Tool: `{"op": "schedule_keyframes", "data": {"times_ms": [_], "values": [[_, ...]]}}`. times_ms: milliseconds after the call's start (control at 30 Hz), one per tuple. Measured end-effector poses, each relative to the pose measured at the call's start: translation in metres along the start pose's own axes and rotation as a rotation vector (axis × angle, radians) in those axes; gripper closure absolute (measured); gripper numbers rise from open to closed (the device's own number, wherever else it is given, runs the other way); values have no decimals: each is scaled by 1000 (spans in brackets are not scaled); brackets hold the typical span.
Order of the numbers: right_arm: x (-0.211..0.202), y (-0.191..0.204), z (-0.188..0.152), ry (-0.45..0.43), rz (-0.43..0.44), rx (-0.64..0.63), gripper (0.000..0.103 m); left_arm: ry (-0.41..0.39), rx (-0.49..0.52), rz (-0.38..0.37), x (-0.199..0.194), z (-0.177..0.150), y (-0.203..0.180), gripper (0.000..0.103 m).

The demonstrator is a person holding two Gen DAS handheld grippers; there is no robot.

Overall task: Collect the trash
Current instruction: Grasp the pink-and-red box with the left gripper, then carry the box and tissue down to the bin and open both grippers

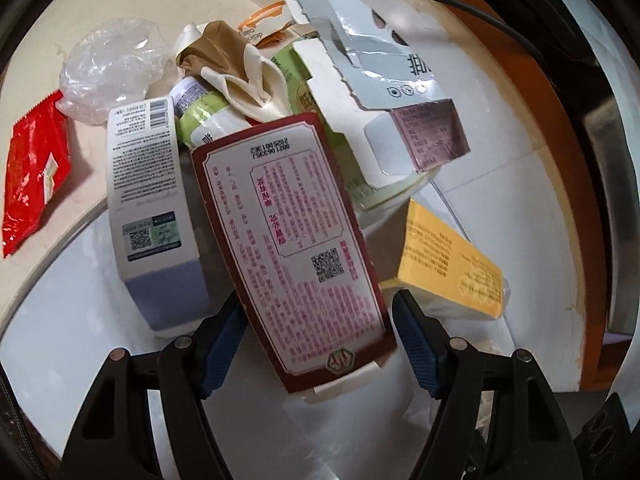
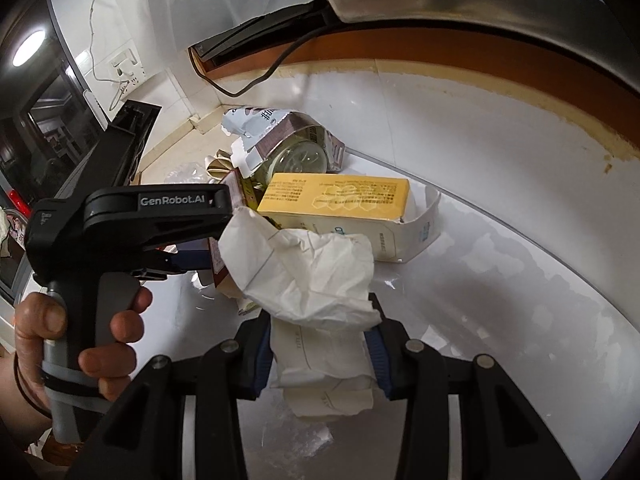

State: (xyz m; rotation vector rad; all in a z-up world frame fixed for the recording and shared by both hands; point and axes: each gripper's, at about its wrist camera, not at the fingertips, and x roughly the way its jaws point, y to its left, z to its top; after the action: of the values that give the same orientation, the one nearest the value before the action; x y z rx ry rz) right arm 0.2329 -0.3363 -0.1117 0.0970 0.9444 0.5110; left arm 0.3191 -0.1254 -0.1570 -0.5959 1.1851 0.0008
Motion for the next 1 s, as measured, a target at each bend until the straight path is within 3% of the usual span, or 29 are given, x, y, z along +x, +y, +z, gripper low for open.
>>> {"op": "schedule_keyframes", "data": {"times_ms": [200, 533, 667, 1000], "values": [[7, 2, -3, 17, 2, 2, 63, -20, -11, -22, 8, 4, 5, 37], [7, 9, -9, 7, 9, 23, 64, -40, 69, -1, 4, 8, 12, 41], [5, 16, -12, 14, 4, 28, 64, -24, 101, -8, -16, -5, 16, 41], [-18, 64, -30, 2, -27, 19, 64, -8, 299, -1, -84, -58, 53, 41]]}}
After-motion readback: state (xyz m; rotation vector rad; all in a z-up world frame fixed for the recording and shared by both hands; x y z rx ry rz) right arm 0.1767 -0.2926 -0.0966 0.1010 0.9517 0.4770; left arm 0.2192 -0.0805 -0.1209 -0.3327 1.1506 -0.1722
